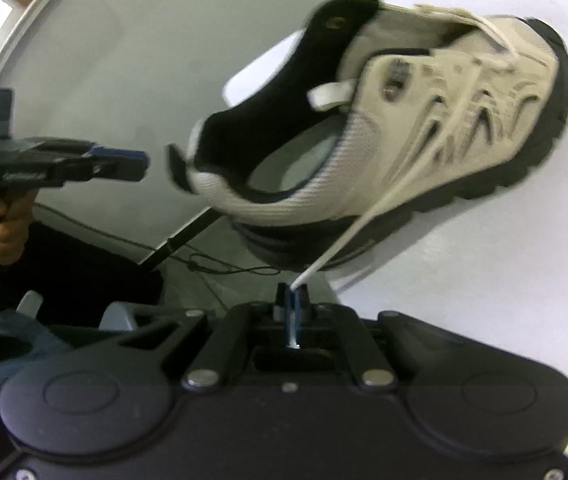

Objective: Lace up shoes with both hands

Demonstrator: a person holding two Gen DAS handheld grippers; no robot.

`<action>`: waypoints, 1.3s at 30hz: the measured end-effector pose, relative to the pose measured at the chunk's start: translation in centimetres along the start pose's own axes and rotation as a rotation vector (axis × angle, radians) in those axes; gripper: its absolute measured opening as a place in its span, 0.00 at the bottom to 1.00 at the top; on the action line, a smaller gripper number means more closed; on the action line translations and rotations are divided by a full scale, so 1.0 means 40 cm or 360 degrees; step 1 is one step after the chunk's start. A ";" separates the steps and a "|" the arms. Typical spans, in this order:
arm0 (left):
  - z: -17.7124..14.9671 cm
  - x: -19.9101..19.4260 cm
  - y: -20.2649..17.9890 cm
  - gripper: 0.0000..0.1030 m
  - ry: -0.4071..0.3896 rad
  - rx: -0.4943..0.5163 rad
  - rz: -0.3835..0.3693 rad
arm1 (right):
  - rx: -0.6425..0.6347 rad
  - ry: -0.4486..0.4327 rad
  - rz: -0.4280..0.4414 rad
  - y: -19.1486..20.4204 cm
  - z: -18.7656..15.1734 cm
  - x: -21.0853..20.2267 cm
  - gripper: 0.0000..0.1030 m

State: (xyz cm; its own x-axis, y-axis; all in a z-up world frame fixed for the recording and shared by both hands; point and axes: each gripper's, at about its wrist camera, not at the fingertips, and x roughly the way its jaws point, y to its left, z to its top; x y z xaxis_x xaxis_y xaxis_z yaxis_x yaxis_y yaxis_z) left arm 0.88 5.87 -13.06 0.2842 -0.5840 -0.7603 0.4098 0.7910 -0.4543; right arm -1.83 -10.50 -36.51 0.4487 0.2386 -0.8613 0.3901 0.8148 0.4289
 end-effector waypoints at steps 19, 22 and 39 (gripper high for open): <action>0.103 -0.031 -0.176 0.63 0.0091 0.0027 0.0427 | -0.0166 -0.0044 0.0011 -0.038 -0.001 -0.050 0.00; 0.121 -0.025 -0.215 0.65 0.0064 0.0004 0.0483 | -0.0144 -0.0089 0.0043 -0.046 0.008 -0.102 0.00; 0.178 -0.004 -0.367 0.70 -0.0090 0.0053 0.0422 | 0.0136 -0.0350 -0.0409 -0.272 0.014 -0.181 0.04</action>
State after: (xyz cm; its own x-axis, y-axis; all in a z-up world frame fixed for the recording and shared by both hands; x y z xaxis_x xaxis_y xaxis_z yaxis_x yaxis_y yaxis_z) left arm 1.00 -6.95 -2.96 0.4331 -0.3673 -0.8231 0.3426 0.9118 -0.2266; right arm -8.87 -21.40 -34.81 0.4858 -0.0960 -0.8688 0.5746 0.7841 0.2346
